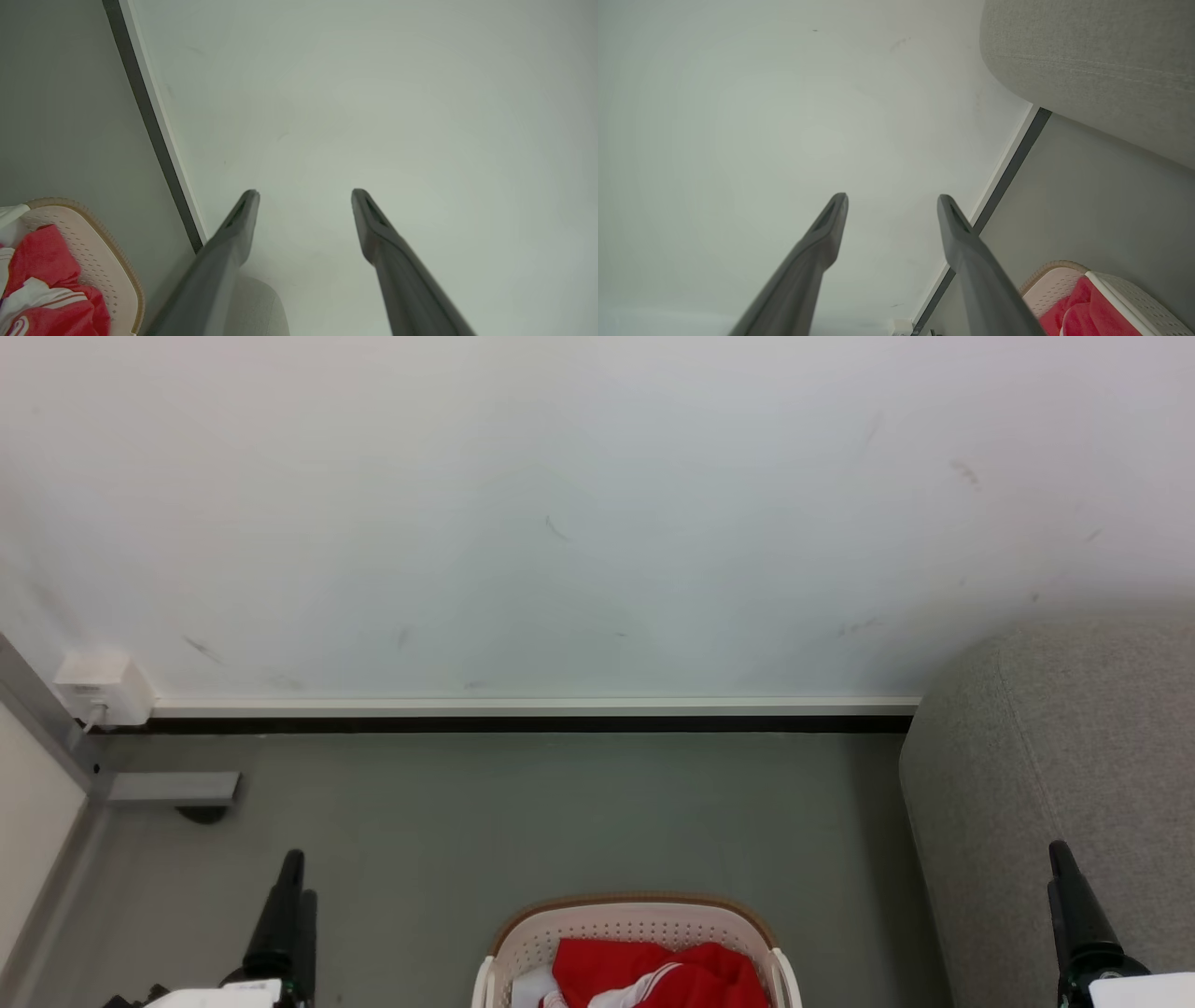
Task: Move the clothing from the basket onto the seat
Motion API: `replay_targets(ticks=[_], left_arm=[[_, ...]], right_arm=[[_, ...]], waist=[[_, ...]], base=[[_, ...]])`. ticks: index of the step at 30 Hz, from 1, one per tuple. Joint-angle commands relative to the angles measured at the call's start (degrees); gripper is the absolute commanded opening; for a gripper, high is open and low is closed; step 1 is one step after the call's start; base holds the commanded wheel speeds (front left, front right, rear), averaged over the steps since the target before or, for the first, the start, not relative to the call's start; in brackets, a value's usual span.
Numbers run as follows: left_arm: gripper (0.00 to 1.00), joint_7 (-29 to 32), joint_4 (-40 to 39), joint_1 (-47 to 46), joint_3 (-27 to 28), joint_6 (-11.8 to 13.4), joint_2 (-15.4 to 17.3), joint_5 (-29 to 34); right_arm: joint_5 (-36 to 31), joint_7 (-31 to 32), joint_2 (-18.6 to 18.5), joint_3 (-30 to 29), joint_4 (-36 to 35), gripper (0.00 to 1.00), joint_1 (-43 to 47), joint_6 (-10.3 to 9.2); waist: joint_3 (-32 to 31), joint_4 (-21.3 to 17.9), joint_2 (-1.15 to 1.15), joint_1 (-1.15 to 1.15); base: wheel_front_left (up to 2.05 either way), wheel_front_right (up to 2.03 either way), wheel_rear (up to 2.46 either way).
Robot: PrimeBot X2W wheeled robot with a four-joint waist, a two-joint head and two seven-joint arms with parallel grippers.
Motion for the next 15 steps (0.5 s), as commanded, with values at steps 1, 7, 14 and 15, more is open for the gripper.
replay_targets(ticks=[1, 7, 14, 15], left_arm=[[1.00, -0.77, -0.89, -1.25, -0.09, 0.29, 0.40, 2.84], [1.00, -2.27, -1.86, -1.21, -0.76, 1.79, 0.45, 9.67], [1.00, -3.84, -3.03, -0.65, -2.19, 3.12, 0.50, 18.91], [1.00, -4.08, -3.18, -0.55, -2.38, 3.32, 0.51, 19.98]], right_arm=[[-3.31, -0.78, -1.34, 0.49, -1.30, 1.00, -0.94, -0.02], [-11.59, -2.27, -2.03, 1.42, -2.08, 1.00, -0.77, -0.02], [-21.80, -3.87, -3.02, 2.94, -2.62, 1.00, -0.48, -0.03], [-23.17, -4.09, -3.05, 3.11, -2.65, 1.00, -0.44, -0.03]], waist=[[0.02, 0.02, 0.00, 0.00], [0.00, 0.07, 0.00, 0.00], [-0.06, 0.11, 0.00, 0.00], [-0.06, 0.11, 0.00, 0.00]], base=[[0.00, 0.00, 0.00], [0.00, 0.00, 0.00], [0.00, 0.00, 0.00], [0.00, 0.00, 0.00]])
